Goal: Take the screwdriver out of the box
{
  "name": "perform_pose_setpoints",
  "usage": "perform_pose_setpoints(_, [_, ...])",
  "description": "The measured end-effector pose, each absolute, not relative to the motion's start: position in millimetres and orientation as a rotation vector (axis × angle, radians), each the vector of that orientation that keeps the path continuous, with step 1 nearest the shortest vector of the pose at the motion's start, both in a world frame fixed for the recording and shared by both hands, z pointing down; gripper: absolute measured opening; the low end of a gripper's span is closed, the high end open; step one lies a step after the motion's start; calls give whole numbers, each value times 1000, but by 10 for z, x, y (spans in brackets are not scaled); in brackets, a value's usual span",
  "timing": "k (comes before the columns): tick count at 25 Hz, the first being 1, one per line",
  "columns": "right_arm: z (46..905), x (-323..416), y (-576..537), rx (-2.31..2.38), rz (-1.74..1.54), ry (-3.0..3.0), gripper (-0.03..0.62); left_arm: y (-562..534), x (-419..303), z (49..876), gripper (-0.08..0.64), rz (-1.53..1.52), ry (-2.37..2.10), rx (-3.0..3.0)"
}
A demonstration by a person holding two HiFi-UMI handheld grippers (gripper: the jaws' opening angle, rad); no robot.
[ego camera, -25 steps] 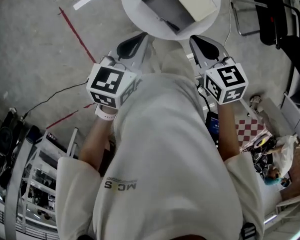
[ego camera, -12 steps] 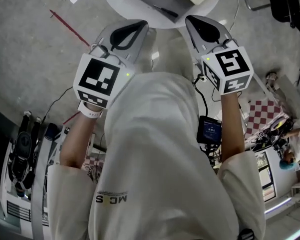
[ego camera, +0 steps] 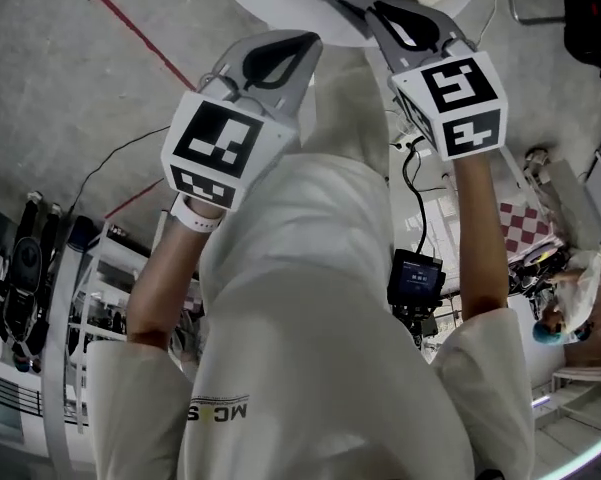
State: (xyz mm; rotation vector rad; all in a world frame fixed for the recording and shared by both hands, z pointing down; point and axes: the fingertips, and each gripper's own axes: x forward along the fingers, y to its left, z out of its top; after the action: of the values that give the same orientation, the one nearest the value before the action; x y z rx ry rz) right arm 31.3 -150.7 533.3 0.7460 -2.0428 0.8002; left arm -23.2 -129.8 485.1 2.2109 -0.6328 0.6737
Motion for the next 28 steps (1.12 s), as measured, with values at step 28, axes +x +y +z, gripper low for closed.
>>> perform_pose_setpoints(28, [6567, 88, -1104, 170, 689, -1696, 78, -1149, -713, 5252, 2, 522, -844, 1998])
